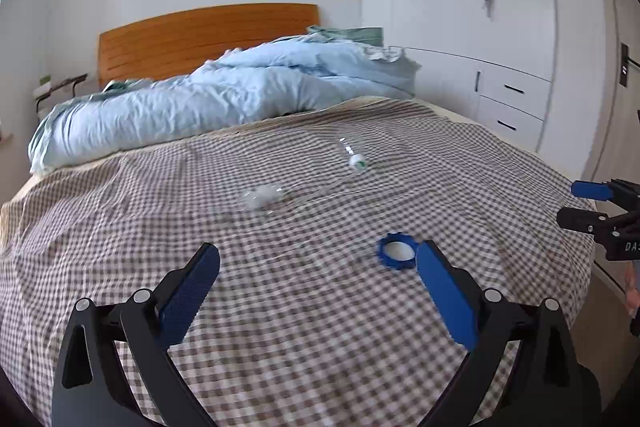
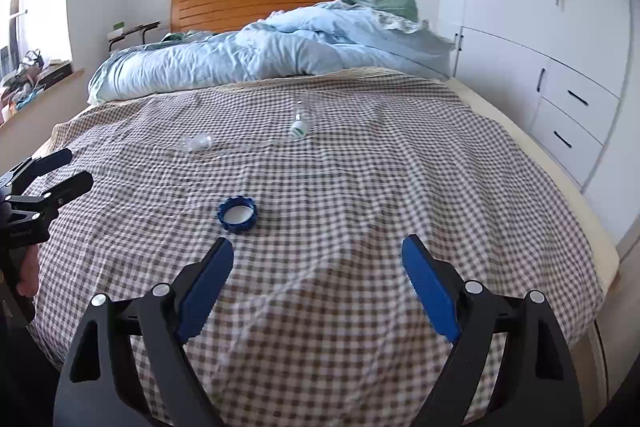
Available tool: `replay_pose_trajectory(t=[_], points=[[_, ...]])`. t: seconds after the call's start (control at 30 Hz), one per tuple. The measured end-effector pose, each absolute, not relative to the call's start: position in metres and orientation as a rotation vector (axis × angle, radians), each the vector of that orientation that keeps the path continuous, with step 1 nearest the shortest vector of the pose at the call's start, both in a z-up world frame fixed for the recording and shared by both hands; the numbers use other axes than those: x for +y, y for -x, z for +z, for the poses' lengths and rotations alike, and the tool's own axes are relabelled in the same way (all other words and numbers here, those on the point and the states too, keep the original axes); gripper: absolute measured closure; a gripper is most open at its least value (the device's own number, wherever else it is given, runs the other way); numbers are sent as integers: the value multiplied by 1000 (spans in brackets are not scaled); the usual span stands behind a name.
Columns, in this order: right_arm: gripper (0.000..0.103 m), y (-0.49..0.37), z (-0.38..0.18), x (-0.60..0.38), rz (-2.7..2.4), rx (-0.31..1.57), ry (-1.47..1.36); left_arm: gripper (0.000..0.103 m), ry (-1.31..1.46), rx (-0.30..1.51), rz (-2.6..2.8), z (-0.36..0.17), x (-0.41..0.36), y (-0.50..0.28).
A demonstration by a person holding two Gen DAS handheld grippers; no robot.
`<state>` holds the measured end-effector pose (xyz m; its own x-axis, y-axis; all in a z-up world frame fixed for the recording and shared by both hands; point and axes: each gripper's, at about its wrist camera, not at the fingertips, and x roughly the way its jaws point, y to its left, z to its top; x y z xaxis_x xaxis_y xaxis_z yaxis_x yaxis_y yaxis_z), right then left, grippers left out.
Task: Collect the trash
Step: 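Move both open grippers back over the blue cap on the bed, then grasp the clear plastic bottle with the right gripper and lift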
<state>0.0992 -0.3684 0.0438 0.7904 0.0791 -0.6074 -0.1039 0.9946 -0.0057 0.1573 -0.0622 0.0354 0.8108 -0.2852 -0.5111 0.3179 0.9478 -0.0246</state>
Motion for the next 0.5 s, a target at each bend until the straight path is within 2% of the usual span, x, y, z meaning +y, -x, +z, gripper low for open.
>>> replay_pose_trajectory(t=[0.23,0.33,0.5], points=[[20,-187,41,-338,216,754,37,8,164,602,-274,21,0,-199],[20,-240,45,-341,216,801,27,8,144,596,-251,15,11,-219],[20,-324,41,-350,208,863,27,8,141,696,-217,3,21,-286]])
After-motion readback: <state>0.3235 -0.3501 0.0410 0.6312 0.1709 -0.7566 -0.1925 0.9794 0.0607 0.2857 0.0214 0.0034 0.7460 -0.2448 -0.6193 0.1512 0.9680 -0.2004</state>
